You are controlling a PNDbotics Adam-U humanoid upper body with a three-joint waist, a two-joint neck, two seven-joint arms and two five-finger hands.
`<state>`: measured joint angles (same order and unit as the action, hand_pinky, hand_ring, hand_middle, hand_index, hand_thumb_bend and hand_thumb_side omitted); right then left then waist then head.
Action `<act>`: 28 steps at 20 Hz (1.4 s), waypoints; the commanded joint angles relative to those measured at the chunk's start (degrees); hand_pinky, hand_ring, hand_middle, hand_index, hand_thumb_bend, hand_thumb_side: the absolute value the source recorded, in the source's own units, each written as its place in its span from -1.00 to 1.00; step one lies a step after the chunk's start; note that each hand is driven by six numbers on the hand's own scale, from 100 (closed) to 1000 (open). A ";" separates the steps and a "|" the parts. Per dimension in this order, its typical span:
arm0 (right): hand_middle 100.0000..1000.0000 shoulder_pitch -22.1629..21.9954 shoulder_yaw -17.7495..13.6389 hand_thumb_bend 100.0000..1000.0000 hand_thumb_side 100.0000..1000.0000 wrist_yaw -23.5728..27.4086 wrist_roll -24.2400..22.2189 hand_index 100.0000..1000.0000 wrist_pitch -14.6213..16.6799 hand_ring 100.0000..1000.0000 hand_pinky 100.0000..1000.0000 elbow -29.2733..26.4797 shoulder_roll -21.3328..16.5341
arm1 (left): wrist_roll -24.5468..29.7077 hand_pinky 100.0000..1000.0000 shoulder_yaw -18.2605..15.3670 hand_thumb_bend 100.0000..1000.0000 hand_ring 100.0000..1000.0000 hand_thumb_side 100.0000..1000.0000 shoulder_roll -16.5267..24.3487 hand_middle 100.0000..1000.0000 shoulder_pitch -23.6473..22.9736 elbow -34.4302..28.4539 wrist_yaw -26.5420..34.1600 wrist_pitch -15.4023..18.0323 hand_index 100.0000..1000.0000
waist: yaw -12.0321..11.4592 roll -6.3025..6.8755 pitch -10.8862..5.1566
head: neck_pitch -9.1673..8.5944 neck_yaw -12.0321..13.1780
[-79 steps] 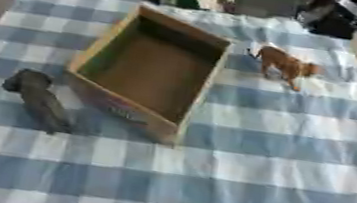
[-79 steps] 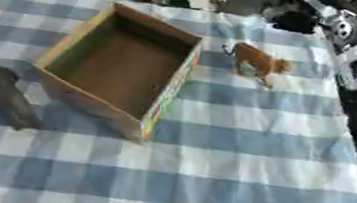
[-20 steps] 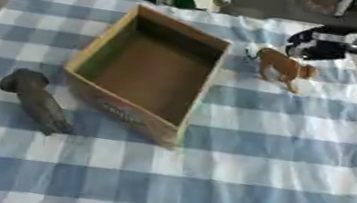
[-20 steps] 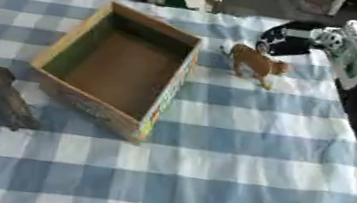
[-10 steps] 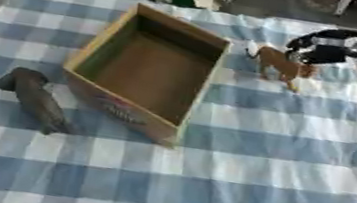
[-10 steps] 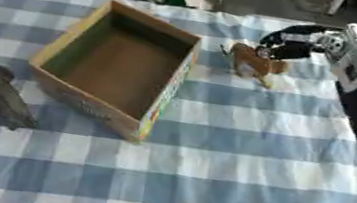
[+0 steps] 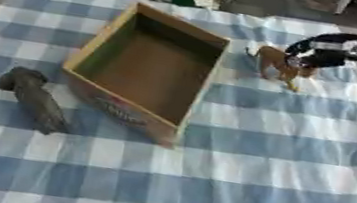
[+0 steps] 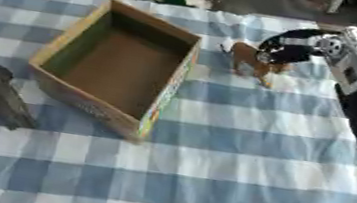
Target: Pick up objects on the table and place them in the box.
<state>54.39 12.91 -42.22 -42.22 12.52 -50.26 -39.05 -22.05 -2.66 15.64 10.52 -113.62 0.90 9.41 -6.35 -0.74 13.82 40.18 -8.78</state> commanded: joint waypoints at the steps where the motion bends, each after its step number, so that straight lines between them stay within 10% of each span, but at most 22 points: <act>1: 0.79 1.29 0.05 -1.00 1.00 -1.08 -0.04 1.00 0.47 1.00 0.78 -0.15 -1.05 | 0.16 -0.07 -0.12 -0.98 0.00 1.00 0.71 0.31 0.44 -0.97 -0.14 -0.14 0.56 | -0.10 0.06 -0.77 | -0.65 -0.28; 17: 0.77 2.63 0.77 -1.00 0.91 -4.49 0.76 1.00 1.75 1.00 0.76 2.06 0.69 | 0.47 -0.06 0.02 -0.98 -0.01 1.00 0.32 0.31 0.56 -0.97 -0.22 -0.22 0.56 | -0.34 0.10 -0.22 | -0.88 -0.61; 28: 0.21 3.07 1.03 -1.00 0.13 -3.54 2.08 0.69 1.90 0.77 0.64 1.10 1.09 | 0.66 -0.06 0.08 -0.98 -0.01 1.00 0.25 0.31 0.75 -0.97 -0.13 -0.34 0.55 | -0.26 0.02 -0.06 | -1.07 -0.64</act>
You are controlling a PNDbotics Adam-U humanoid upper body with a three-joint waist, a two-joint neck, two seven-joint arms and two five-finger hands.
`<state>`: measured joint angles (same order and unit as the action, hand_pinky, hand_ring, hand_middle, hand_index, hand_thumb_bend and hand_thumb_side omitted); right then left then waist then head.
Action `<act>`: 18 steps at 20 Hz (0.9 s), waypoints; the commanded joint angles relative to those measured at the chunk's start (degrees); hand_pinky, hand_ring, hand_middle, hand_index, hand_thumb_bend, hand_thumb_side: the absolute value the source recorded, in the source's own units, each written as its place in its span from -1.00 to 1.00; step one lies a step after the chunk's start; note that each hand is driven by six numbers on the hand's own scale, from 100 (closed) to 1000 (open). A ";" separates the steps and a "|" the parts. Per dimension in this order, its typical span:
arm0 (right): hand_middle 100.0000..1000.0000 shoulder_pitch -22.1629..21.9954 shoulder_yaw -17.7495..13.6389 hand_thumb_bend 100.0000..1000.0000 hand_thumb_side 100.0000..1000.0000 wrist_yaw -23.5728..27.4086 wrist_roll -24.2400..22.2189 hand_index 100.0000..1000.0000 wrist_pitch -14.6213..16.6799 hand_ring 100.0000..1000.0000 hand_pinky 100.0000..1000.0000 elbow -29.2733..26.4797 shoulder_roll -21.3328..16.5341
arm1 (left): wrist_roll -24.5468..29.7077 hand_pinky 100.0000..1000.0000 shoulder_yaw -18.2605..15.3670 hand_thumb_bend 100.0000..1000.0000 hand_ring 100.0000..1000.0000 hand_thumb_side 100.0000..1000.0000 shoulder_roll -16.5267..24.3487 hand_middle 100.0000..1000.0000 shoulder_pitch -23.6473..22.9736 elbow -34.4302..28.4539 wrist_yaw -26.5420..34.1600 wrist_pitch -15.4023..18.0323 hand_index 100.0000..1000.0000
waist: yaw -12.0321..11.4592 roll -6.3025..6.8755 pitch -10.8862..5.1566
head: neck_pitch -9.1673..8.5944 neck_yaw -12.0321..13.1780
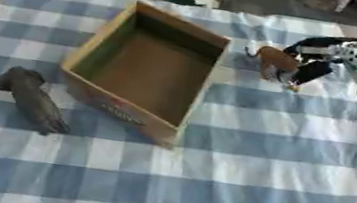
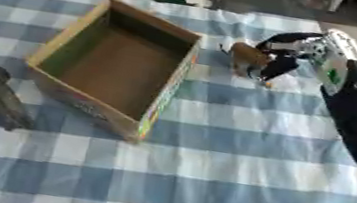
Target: Pick up objects on the table and place them in the box.
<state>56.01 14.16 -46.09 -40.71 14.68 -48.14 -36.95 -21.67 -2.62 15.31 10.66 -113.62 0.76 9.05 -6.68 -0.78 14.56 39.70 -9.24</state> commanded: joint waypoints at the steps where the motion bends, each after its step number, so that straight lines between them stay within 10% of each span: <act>1: 0.16 1.46 -0.29 -1.00 0.10 0.45 0.85 0.65 -0.54 0.75 0.63 -1.02 -0.99 | 0.30 -0.06 0.04 -0.98 -0.01 1.00 0.56 0.31 0.60 -0.97 0.01 -0.01 0.55 | 0.05 0.06 -0.79 | -0.61 -0.17; 9: -0.16 1.24 -0.69 -1.00 -0.71 2.45 4.63 0.33 -3.97 0.53 0.51 -1.20 -0.87 | 0.39 -0.06 0.05 -0.98 -0.01 1.00 0.49 0.31 0.58 -0.97 0.06 -0.17 0.55 | -0.03 0.01 -0.85 | -0.69 -0.19; 18: -0.36 0.87 -0.68 -1.00 -0.74 4.78 5.34 0.13 -5.95 0.40 0.41 -1.41 -0.75 | 0.47 -0.06 0.05 -0.98 -0.01 1.00 0.47 0.31 0.58 -0.97 0.15 -0.24 0.55 | -0.10 0.00 -0.93 | -0.83 -0.27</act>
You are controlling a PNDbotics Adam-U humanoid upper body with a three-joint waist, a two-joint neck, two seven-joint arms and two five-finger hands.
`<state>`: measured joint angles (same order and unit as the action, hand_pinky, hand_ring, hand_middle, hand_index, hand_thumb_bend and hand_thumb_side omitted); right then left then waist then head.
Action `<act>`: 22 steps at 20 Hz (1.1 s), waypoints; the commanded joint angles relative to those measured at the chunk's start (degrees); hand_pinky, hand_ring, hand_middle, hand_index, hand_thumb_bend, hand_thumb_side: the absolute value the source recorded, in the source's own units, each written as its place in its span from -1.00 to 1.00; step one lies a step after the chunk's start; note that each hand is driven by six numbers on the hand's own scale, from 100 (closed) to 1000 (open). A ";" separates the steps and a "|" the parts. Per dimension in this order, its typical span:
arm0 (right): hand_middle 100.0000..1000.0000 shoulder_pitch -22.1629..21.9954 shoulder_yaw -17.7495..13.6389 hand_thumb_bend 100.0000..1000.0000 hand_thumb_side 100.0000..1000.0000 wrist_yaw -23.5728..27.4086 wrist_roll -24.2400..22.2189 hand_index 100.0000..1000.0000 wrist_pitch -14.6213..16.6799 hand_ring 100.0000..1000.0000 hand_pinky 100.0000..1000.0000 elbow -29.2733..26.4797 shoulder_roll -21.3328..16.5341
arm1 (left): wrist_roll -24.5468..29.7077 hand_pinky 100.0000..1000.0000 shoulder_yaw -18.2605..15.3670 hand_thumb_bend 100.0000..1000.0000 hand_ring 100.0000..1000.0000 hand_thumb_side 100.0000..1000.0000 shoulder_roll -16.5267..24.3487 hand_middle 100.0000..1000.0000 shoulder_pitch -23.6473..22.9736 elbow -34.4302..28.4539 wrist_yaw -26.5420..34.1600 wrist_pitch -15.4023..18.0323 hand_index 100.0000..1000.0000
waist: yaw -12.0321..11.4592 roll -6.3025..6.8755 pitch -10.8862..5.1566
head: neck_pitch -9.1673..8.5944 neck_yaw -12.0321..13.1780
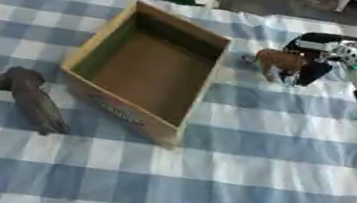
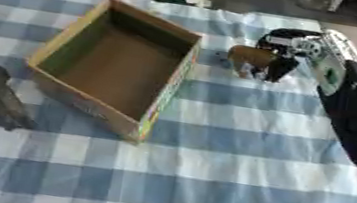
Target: Pick up objects on the table and place them in the box.
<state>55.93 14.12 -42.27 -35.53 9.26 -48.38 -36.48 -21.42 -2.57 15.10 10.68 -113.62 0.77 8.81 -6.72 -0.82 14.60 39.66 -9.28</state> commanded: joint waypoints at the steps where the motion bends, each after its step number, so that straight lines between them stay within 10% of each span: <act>1: -0.39 0.90 -0.71 -1.00 -0.74 1.23 0.16 0.10 -0.71 0.38 0.40 -1.14 -1.19 | 0.24 -0.06 0.00 -0.98 -0.01 1.00 0.67 0.31 0.55 -0.97 0.15 0.00 0.55 | -0.07 0.05 -0.99 | -0.81 -0.25; 22: -0.57 2.65 -2.88 -1.00 -0.78 4.31 3.70 -0.12 -2.53 0.24 0.30 -8.34 -1.16 | 0.31 -0.06 -0.02 -0.98 -0.01 1.00 0.89 0.31 0.49 -0.97 0.59 -0.07 0.55 | -0.19 -0.09 -1.63 | -0.85 -0.20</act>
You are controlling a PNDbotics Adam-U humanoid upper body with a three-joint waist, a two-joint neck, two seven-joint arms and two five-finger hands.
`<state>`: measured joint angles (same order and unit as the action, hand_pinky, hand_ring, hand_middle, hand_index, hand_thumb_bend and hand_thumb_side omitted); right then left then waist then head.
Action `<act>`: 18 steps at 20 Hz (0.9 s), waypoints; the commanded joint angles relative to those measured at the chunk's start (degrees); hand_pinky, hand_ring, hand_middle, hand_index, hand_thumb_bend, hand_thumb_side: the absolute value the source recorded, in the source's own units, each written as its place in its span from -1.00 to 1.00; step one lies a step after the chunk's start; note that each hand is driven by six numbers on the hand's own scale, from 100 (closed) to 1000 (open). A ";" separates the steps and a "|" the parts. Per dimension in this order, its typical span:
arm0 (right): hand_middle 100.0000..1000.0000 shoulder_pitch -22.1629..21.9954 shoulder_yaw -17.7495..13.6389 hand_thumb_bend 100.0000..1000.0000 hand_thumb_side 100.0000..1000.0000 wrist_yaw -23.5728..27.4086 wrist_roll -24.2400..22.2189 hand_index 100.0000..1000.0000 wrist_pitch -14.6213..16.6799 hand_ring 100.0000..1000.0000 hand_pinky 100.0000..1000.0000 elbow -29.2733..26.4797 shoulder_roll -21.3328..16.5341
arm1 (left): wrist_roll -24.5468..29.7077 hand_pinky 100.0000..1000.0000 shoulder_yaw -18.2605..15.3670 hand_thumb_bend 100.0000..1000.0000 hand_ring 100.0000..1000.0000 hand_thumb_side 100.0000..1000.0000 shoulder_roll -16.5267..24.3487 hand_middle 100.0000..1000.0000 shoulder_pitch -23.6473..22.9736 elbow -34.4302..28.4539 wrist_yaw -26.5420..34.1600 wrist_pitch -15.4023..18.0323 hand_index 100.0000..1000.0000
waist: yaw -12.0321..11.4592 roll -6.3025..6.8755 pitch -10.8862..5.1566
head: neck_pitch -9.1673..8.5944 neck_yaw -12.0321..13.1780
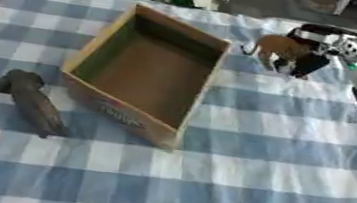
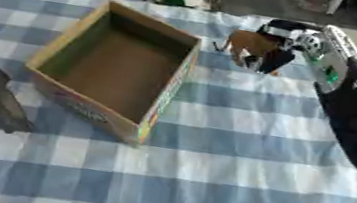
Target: Pick up objects on the table and place them in the box.
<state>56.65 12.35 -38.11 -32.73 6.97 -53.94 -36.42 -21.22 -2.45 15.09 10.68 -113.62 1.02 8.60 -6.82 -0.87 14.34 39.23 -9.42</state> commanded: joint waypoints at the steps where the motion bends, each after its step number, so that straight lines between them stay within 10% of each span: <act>1: -0.57 2.31 -1.22 -1.00 -0.78 0.07 1.20 -0.12 -0.33 0.24 0.30 -3.54 -1.10 | 0.11 -0.06 -0.15 -0.98 -0.01 1.00 0.92 0.31 0.48 -0.97 0.39 0.15 0.55 | -0.12 -0.06 -1.44 | -0.39 -0.07; 18: -0.57 10.46 2.61 -1.00 -0.77 -1.02 -0.96 -0.14 1.33 0.24 0.28 -9.42 7.73 | 0.63 -0.05 0.17 -0.97 -0.01 1.00 0.98 0.31 0.56 -0.97 1.17 0.19 0.55 | -0.77 0.15 -2.09 | -0.01 -0.70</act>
<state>65.34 14.93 -38.93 -33.29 8.06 -61.95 -28.57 -20.79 -2.28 15.10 10.67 -113.62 1.99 8.69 -7.51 -0.88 13.46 39.25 -9.91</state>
